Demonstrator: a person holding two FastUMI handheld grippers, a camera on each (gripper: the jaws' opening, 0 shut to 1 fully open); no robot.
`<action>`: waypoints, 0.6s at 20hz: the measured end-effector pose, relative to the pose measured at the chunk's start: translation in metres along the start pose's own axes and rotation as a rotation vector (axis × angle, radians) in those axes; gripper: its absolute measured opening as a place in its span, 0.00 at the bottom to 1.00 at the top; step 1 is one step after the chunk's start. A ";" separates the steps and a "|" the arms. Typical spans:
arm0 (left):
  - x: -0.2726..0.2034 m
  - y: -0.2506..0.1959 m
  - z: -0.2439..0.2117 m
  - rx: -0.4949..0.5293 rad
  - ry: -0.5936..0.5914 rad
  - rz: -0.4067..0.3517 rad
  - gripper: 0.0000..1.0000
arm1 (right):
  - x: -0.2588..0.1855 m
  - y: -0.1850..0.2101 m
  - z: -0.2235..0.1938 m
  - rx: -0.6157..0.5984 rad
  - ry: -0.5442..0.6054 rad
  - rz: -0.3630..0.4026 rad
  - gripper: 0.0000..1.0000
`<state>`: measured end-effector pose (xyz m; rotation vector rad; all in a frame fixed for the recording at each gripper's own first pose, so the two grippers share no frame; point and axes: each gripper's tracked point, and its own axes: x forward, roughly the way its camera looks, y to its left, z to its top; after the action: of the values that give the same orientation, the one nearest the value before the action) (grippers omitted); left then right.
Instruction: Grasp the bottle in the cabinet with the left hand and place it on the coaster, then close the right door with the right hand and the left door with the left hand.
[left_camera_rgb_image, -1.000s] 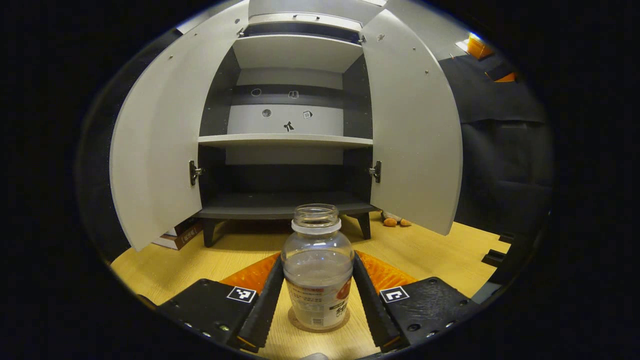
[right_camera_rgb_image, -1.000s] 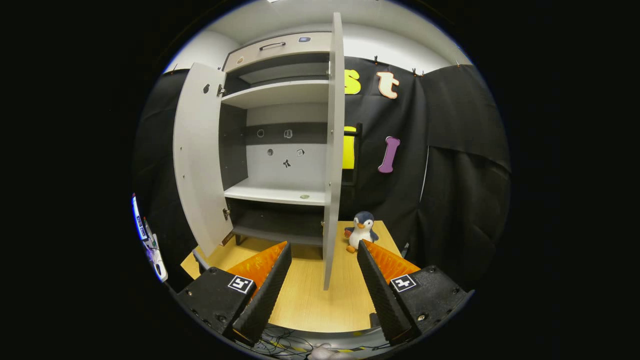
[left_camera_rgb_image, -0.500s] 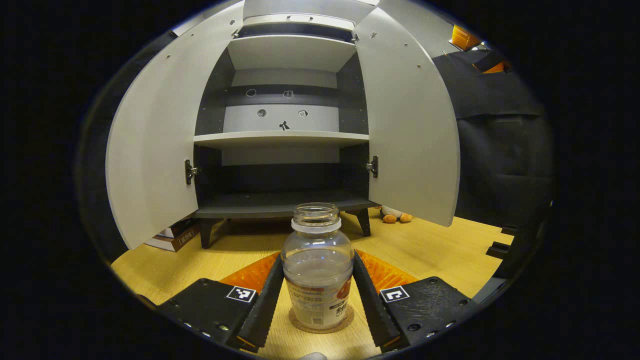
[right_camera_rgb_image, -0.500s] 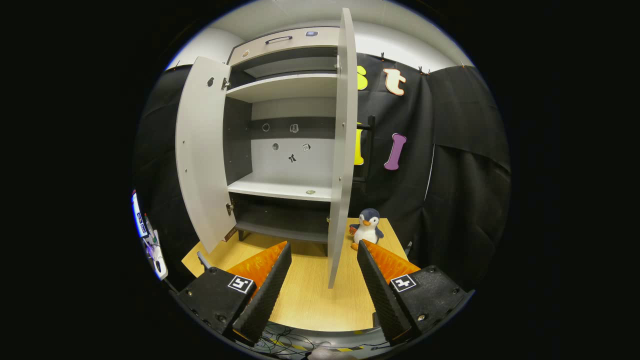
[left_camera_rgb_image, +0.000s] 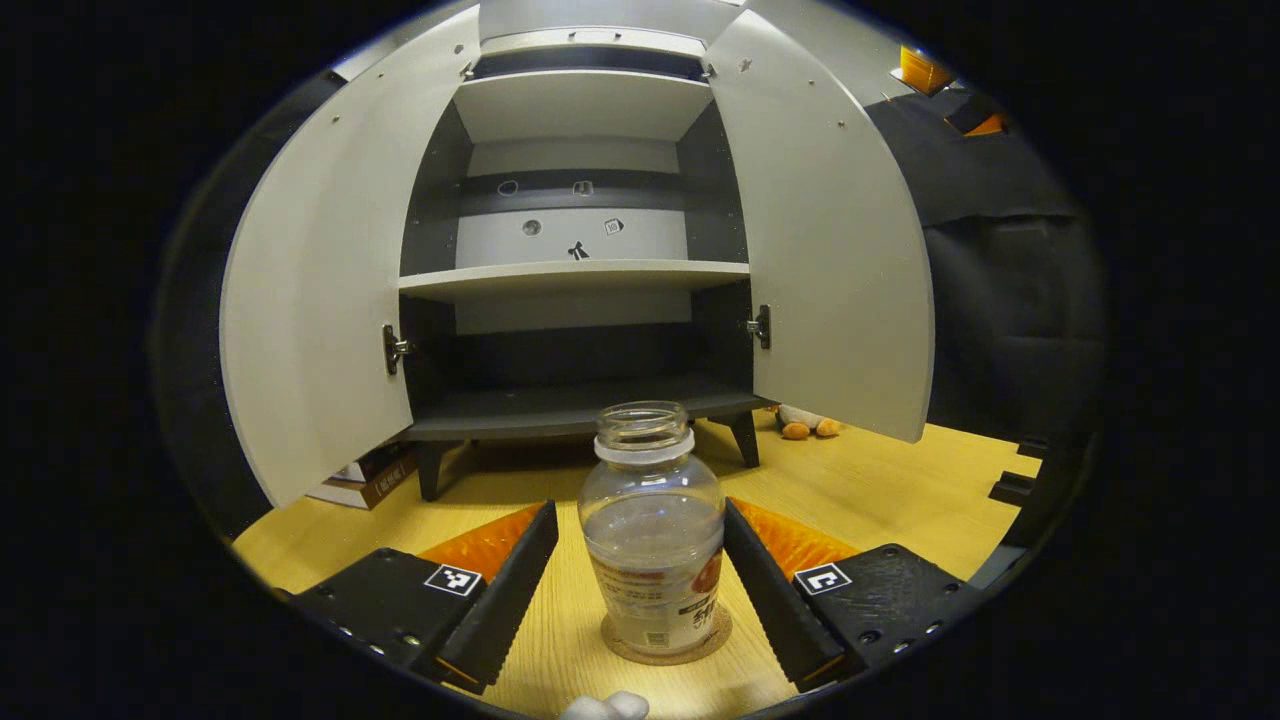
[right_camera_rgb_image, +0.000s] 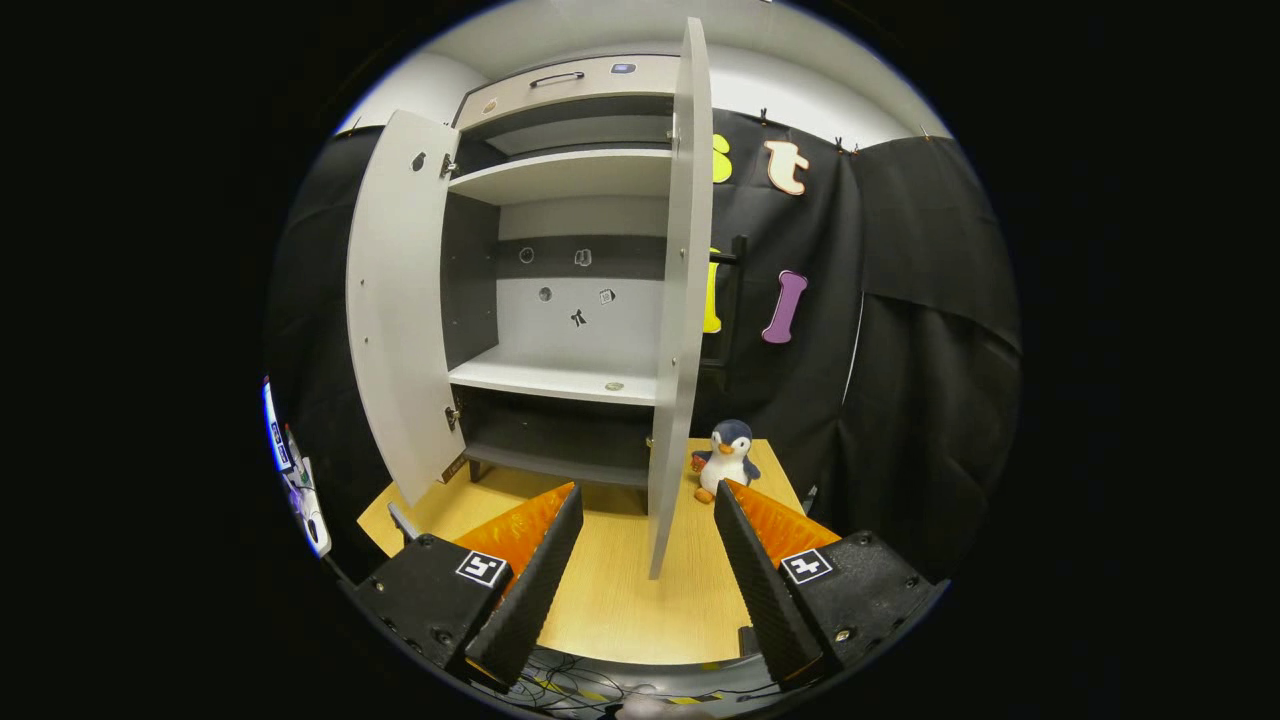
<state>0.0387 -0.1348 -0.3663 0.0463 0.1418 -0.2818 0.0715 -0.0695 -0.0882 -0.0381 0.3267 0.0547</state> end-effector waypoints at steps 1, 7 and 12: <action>0.000 0.000 0.005 0.028 -0.008 0.001 0.97 | 0.000 0.002 -0.002 0.002 0.004 0.004 0.82; -0.001 -0.012 0.062 0.135 -0.114 -0.047 0.96 | -0.004 0.009 0.007 0.009 -0.018 0.018 0.82; -0.012 -0.015 0.111 0.105 -0.126 -0.073 0.96 | -0.017 0.014 0.016 0.046 -0.070 0.013 0.82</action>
<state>0.0377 -0.1535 -0.2552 0.1276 0.0031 -0.3642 0.0595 -0.0555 -0.0676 0.0113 0.2576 0.0611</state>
